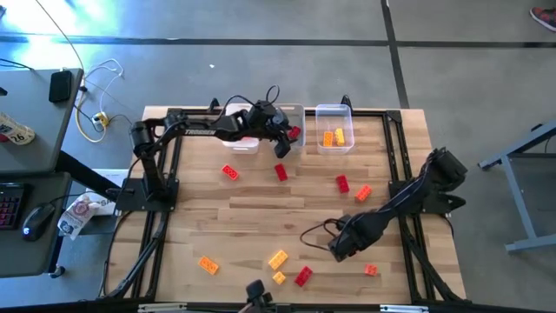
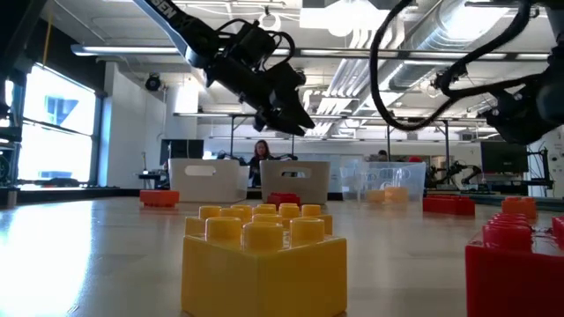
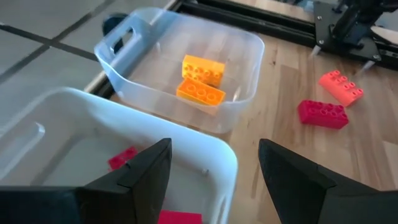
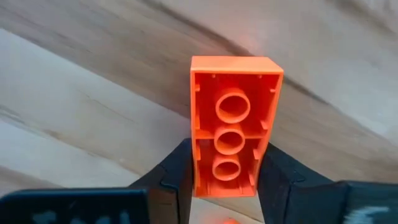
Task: Sort & place blocks by color
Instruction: Put the orange game piece into the white bin
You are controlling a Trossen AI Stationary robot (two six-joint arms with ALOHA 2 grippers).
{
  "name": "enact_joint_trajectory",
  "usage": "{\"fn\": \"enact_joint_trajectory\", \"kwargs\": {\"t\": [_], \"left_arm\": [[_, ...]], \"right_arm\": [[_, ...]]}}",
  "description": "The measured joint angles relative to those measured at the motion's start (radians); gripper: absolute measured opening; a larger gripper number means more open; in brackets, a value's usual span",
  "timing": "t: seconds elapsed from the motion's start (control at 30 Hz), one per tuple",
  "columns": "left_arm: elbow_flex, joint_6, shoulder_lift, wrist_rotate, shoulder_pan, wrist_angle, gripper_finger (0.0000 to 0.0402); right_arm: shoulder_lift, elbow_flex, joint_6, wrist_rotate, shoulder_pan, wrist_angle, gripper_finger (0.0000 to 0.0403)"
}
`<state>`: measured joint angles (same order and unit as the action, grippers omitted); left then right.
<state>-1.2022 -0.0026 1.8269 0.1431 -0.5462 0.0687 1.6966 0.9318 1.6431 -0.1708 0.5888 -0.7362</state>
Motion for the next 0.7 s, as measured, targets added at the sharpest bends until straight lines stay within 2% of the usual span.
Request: {"fn": "enact_joint_trajectory", "kwargs": {"t": [0.27, 0.7], "left_arm": [[0.0, 0.009, -0.042, 0.002, -0.019, -0.002, 0.0229], [0.0, 0.191, -0.043, 0.004, -0.004, -0.016, 0.0229]], "right_arm": [[-0.094, 0.001, -0.089, 0.128, -0.085, -0.008, 0.0107], [-0.228, 0.002, -0.471, 0.328, -0.337, 0.002, 0.0108]]}}
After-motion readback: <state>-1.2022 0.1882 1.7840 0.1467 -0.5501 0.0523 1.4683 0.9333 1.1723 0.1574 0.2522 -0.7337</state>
